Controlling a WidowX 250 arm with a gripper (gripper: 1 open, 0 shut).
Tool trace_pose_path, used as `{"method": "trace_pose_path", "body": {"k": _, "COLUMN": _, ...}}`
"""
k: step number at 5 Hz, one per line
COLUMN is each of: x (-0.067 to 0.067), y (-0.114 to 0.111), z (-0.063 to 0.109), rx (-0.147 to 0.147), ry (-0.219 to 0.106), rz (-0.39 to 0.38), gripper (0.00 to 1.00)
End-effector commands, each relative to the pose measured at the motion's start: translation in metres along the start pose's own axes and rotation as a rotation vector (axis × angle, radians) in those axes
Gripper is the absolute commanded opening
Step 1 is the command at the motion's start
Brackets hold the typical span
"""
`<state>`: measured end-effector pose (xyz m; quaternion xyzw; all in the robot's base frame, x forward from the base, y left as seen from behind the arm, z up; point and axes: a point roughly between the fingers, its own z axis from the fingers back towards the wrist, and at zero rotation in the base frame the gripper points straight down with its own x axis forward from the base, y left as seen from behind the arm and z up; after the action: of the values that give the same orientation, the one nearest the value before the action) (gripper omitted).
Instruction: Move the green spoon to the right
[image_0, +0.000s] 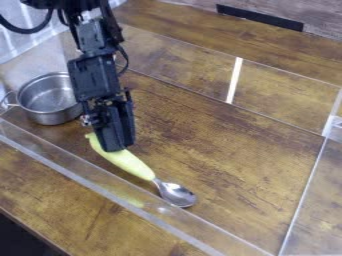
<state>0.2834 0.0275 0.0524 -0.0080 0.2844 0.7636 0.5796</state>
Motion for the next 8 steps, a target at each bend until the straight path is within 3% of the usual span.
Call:
{"method": "trace_pose_path", "body": {"k": 1, "x": -0.014, "y": 0.003, "z": 0.003, "rx": -0.043, "ry": -0.013, "rz": -0.029, "gripper": 0.00}}
{"method": "trace_pose_path", "body": {"k": 2, "x": -0.017, "y": 0.002, "z": -0.003, "rx": -0.046, "ry": -0.009, "rz": -0.004, "gripper": 0.00}}
{"method": "trace_pose_path", "body": {"k": 4, "x": -0.008, "y": -0.001, "z": -0.006, "rx": -0.059, "ry": 0.006, "rz": 0.047, "gripper": 0.00}}
{"method": "trace_pose_path", "body": {"k": 6, "x": -0.009, "y": -0.001, "z": -0.006, "rx": -0.092, "ry": 0.040, "rz": 0.125, "gripper": 0.00}}
{"method": "trace_pose_path", "body": {"k": 8, "x": -0.039, "y": 0.006, "z": -0.014, "rx": -0.093, "ry": 0.027, "rz": 0.116, "gripper": 0.00}}
